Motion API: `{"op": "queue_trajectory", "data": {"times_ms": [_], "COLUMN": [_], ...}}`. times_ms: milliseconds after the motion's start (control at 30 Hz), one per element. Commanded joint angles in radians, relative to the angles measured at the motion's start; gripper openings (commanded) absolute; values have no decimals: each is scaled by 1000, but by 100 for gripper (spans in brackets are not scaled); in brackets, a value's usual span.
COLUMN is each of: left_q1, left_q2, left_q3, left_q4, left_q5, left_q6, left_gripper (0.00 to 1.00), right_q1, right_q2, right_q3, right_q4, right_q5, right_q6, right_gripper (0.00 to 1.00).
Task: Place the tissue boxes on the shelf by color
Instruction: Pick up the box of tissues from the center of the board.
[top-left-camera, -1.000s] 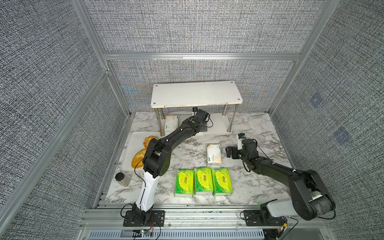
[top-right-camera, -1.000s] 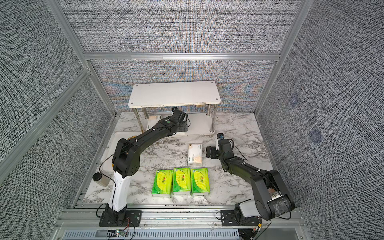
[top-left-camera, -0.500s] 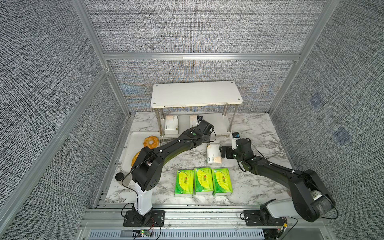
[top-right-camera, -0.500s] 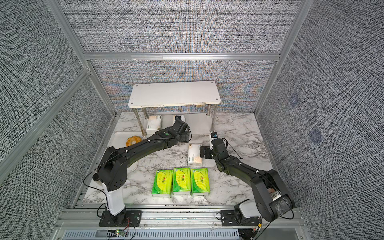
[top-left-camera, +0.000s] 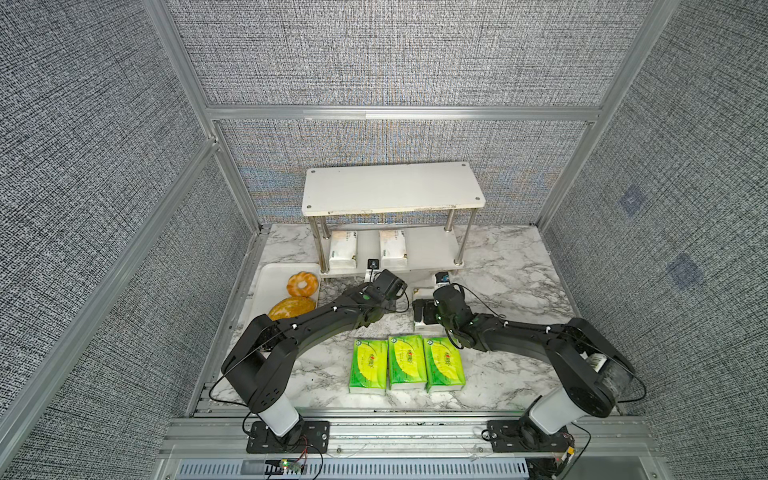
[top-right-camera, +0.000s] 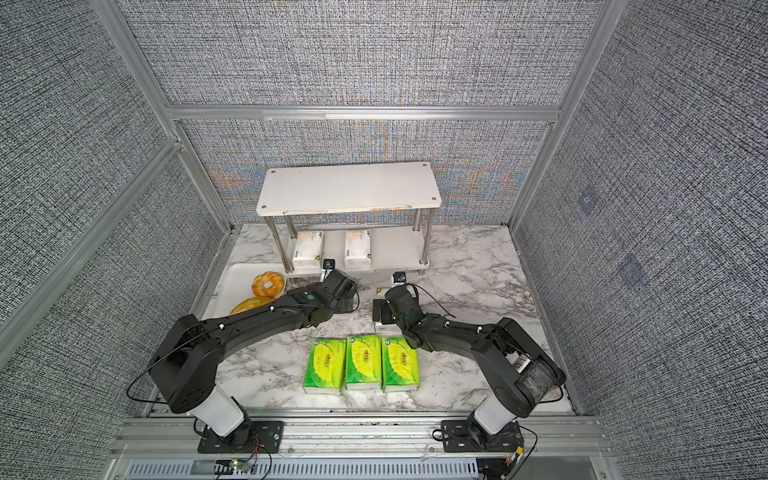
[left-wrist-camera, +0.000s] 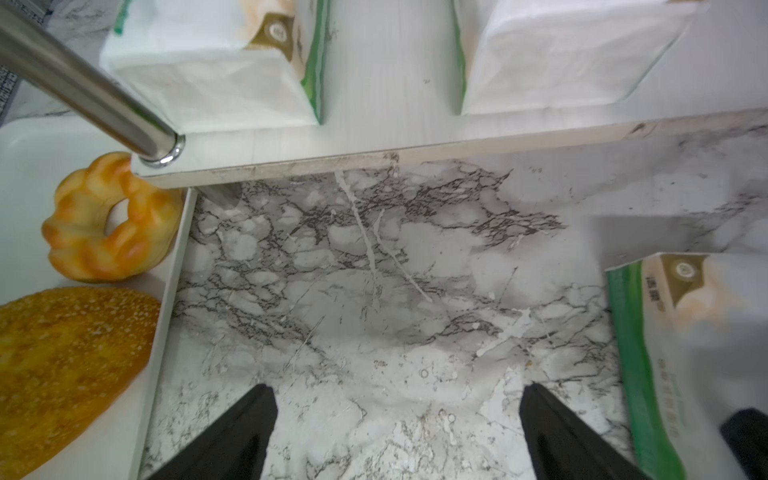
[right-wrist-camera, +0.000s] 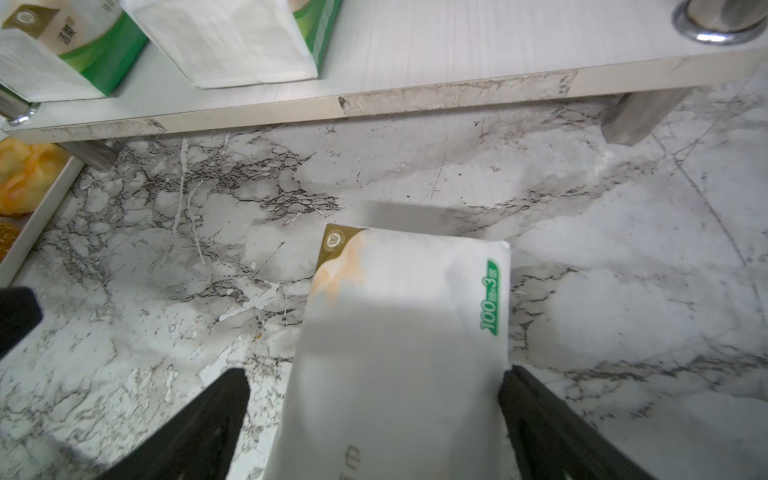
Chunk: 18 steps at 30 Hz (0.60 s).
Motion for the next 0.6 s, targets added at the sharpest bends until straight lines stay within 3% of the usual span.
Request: {"op": "queue_trajectory", "data": {"times_ms": [0, 367, 567], "left_q1": [3, 26, 32], "left_q2": [-8, -34, -38], "left_q3": [-30, -90, -104], "left_q4": [37, 62, 74], "left_q5": [-19, -28, -29], "left_q6": [-37, -46, -51], "left_gripper": [97, 97, 97], "right_q1": [6, 6, -45], "right_q2": [24, 101, 110], "right_q3": [23, 64, 17], "right_q4": [-29, -79, -30], "right_q5": [21, 56, 10], "right_q6": [24, -9, -78], "right_gripper": [99, 99, 90]}}
